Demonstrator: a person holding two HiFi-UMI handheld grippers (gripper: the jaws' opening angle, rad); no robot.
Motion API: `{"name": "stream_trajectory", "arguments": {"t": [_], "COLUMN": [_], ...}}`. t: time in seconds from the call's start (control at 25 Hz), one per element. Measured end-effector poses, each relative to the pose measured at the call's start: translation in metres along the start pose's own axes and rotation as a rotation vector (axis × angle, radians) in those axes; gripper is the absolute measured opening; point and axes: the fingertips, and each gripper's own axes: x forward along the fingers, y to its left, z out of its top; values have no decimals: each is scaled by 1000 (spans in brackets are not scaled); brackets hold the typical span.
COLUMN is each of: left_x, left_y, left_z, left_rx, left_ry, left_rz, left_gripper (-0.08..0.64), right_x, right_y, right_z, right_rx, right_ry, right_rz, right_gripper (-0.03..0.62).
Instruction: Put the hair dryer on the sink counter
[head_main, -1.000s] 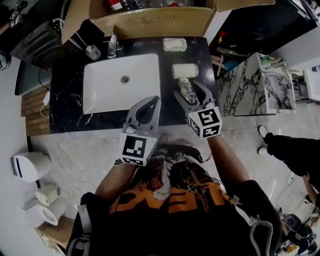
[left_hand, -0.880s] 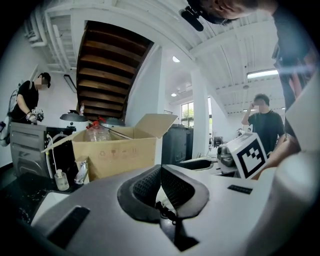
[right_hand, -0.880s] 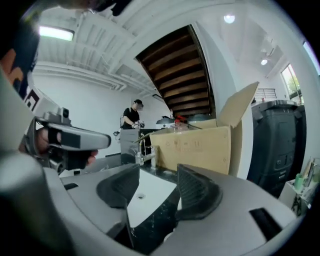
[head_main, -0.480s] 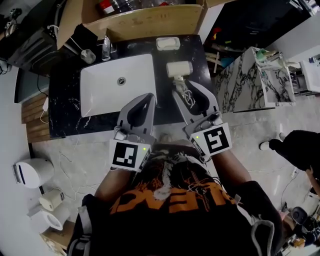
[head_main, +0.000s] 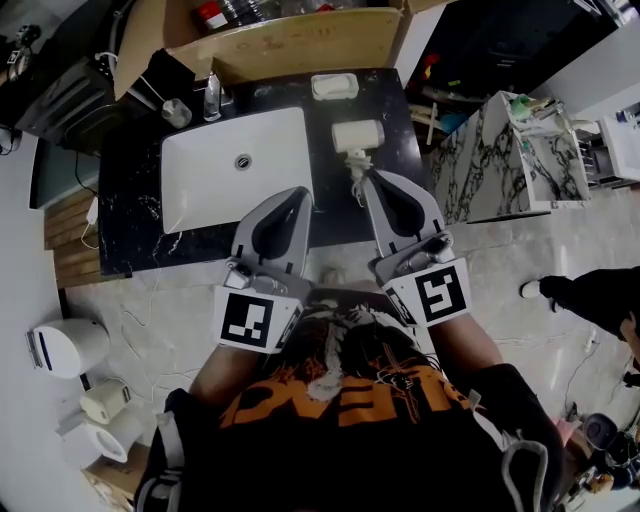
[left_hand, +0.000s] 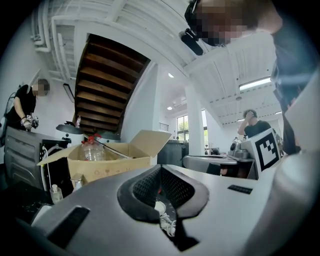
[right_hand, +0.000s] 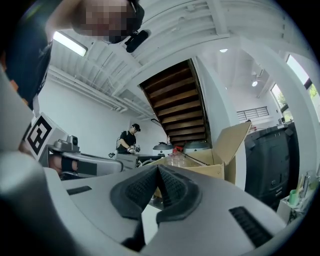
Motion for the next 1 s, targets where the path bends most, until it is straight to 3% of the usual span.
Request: {"name": "stream_trajectory", "arguments": {"t": [0.28,1.0], "left_x": [-6,-15], "left_y": [-5,-2], "left_z": [12,6], "left_rx": [-24,-28], "left_ry": [-33,-22], "left_rz": [3,3], "left_gripper": [21,21], "right_x": [-2,1], "right_y": [10,22], "right_z": [-11,-13], "right_rx": [-10,-17], "right_ry": [46,64], "right_rz": [16,24], "right_gripper": [14,14]}}
